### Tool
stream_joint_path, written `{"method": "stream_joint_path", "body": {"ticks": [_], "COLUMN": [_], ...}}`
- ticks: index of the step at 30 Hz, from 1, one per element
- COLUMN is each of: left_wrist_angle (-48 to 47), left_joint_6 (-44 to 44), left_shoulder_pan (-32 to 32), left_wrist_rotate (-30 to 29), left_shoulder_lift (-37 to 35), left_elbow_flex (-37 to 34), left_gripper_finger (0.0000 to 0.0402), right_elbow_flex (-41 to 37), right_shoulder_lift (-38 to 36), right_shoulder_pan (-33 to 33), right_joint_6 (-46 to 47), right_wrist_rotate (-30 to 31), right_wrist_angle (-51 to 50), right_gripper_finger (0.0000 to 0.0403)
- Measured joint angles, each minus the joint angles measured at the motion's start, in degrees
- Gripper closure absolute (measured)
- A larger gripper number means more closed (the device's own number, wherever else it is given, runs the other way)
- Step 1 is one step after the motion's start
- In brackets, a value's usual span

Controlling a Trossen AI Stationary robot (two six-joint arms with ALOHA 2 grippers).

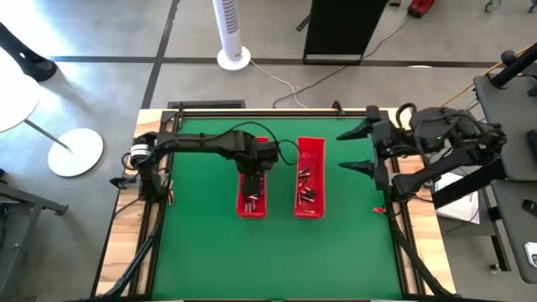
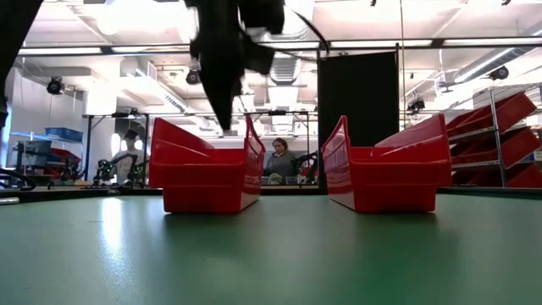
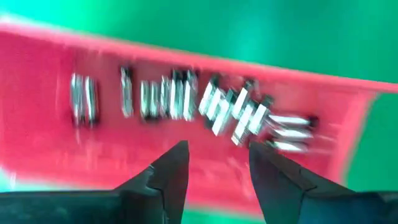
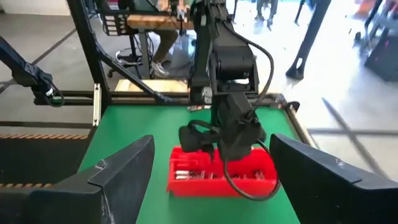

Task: Sort batteries
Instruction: Put the silver battery into the left red bin

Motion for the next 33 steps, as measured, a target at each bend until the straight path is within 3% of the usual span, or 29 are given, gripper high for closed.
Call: {"method": "stream_joint_path", "body": {"ticks": [4,9,14,19,23,30,33], "left_wrist_angle": [-8.76,-12.43,-11.56,-8.20,-4.74,-4.44,-4.49], "left_joint_6": [-11.56,-20.96,-29.15,-43.56,-53.88,-53.38,-49.95], "left_shoulder_pan": [-0.76,-4.69,-10.95,-17.59,-19.10,-18.20,-18.23], "left_wrist_rotate": [0.68,0.71,0.72,0.87,5.59,18.24,19.98], "left_shoulder_lift": [-2.49,-9.29,-17.52,-25.92,-30.80,-30.70,-28.85], "left_elbow_flex": [3.78,0.20,-9.92,-24.11,-34.22,-47.13,-51.03], "left_gripper_finger": [0.0245,0.0244,0.0244,0.0244,0.0244,0.0247,0.0247], "right_elbow_flex": [2.29,3.86,3.92,2.80,1.88,1.83,1.83], "right_shoulder_lift": [0.00,-0.04,0.30,2.34,6.32,14.07,16.22], "right_shoulder_pan": [0.00,-0.04,-0.07,-0.12,-0.42,-0.39,-0.37], "right_joint_6": [-4.50,-8.30,-7.26,-5.79,-2.73,-2.08,-1.10], "right_wrist_rotate": [0.04,0.10,0.31,3.70,4.57,4.51,4.51], "right_wrist_angle": [0.03,1.18,1.89,2.23,1.88,3.17,4.03], "right_gripper_finger": [0.0088,0.0098,0.0110,0.0123,0.0135,0.0163,0.0176]}}
